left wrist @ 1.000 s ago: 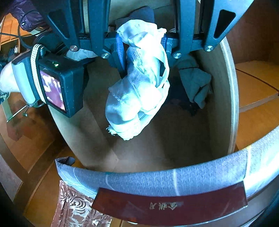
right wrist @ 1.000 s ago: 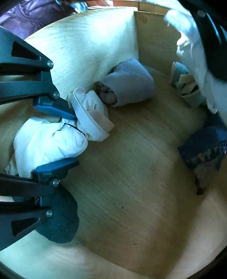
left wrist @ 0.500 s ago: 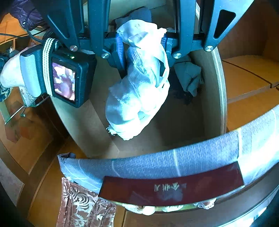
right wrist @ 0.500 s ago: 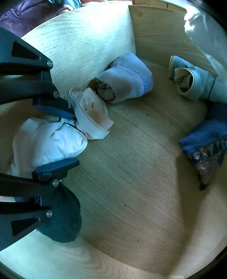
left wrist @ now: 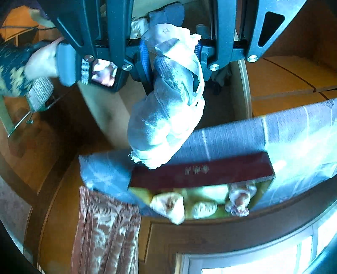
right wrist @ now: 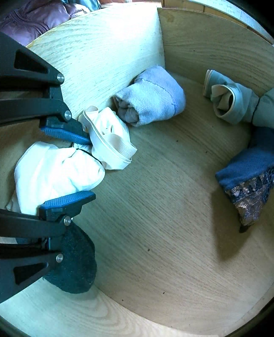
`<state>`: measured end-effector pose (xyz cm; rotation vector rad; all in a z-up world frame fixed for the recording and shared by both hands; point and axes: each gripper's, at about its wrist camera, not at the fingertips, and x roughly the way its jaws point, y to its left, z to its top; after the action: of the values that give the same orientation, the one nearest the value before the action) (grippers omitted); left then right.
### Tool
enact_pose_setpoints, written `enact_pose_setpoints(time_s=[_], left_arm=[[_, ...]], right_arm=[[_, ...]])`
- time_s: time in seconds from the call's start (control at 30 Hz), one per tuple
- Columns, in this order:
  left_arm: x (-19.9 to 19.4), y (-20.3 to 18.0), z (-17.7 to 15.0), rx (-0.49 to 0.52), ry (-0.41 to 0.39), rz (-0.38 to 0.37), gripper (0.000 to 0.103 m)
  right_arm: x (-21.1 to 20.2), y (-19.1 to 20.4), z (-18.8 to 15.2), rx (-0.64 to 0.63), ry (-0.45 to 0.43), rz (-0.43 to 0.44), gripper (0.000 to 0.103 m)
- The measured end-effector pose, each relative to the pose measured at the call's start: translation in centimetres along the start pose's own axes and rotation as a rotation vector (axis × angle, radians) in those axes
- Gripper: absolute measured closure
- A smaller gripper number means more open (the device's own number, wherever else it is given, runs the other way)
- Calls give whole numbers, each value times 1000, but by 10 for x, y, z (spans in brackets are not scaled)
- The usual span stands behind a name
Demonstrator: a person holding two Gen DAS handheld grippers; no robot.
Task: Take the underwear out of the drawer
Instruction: 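Lower the white garment into the tin box and open the left gripper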
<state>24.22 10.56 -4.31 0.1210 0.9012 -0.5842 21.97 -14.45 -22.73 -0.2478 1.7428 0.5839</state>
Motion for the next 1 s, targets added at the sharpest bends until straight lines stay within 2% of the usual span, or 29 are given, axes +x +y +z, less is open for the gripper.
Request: enact_pose_setpoints(time_s=[0.13, 0.33, 0.43, 0.57, 0.67, 0.8, 1.0], left_arm=[[-17, 4, 25, -33, -56, -26, 71], [-41, 25, 89, -95, -166, -8, 71], [-42, 37, 120, -127, -196, 12, 71], [-23, 52, 162, -174, -215, 56, 71], [0, 64, 184, -216, -197, 64, 71], [43, 71, 201, -223, -124, 92, 70], [93, 81, 193, -231, -32, 157, 70]], right_arm=[[-6, 0, -2, -4, 1, 5, 57], [-11, 0, -2, -11, 0, 5, 57], [-10, 0, -1, -12, 1, 6, 57], [-11, 1, -1, -15, 1, 7, 57], [-11, 0, -2, -16, 1, 9, 57], [-11, 0, -1, -16, 1, 11, 57], [-11, 0, -1, -14, 3, 12, 57]])
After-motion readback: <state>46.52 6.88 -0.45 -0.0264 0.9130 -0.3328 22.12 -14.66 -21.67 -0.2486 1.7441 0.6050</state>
